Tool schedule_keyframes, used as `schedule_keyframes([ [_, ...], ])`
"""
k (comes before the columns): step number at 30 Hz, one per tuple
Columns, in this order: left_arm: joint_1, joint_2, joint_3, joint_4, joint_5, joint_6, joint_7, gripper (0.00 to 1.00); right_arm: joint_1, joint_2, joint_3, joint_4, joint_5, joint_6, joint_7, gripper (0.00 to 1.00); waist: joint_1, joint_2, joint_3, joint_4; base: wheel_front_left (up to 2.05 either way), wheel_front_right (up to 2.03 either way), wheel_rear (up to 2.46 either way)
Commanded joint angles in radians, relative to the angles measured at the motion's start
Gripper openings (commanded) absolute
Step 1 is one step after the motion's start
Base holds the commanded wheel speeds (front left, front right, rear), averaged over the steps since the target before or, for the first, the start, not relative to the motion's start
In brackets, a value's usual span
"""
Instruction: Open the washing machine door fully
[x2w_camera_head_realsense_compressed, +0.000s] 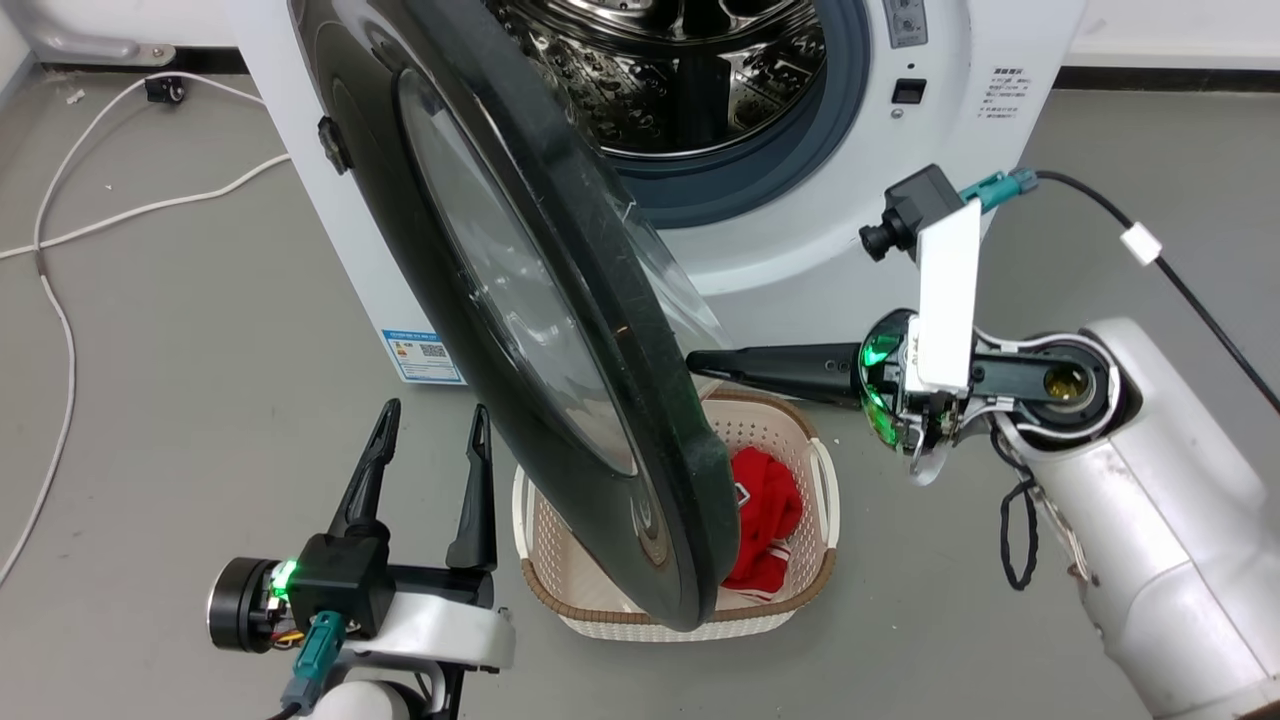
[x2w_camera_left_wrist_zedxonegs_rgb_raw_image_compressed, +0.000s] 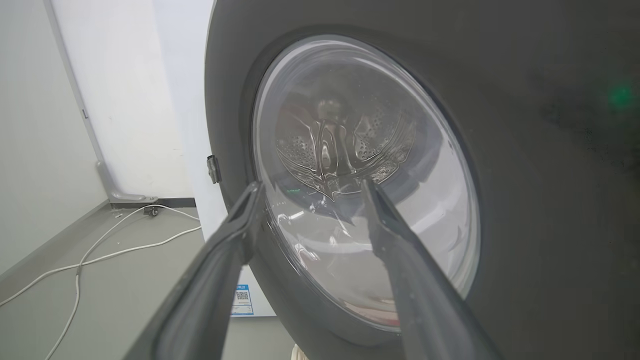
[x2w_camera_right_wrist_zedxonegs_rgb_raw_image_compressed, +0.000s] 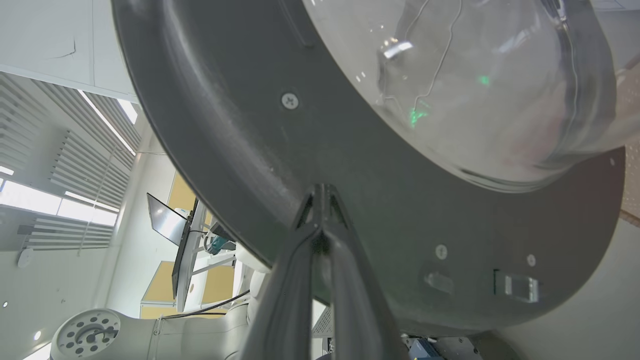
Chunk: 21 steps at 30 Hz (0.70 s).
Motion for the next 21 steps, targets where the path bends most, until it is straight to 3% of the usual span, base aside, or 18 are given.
schedule_keyframes([
  [1,0.012,0.000,0.002,-0.001,-0.002,0.006,-0.003,1.00,0.023,0.008,0.002,-0.014,0.005,0.002,-0.010,0.00,0.0001,0.0000,-0.002,-0.002,0.00,0.00,0.00],
  [5,0.015,0.000,0.002,-0.001,-0.005,0.008,-0.003,1.00,0.064,0.011,-0.034,-0.057,-0.021,0.002,-0.119,0.00,0.0001,0.0000,-0.006,-0.008,0.00,0.00,0.00],
  [13,0.026,0.000,0.016,0.004,-0.011,0.017,-0.003,1.00,0.195,0.006,-0.182,-0.093,-0.116,0.002,-0.503,0.00,0.0001,0.0000,-0.016,-0.033,0.00,0.00,0.00],
  [21,0.047,0.000,0.041,0.012,-0.002,0.008,-0.003,1.00,0.402,-0.027,-0.267,-0.150,-0.208,0.002,-0.757,0.00,0.0001,0.0000,-0.035,-0.068,0.00,0.00,0.00],
])
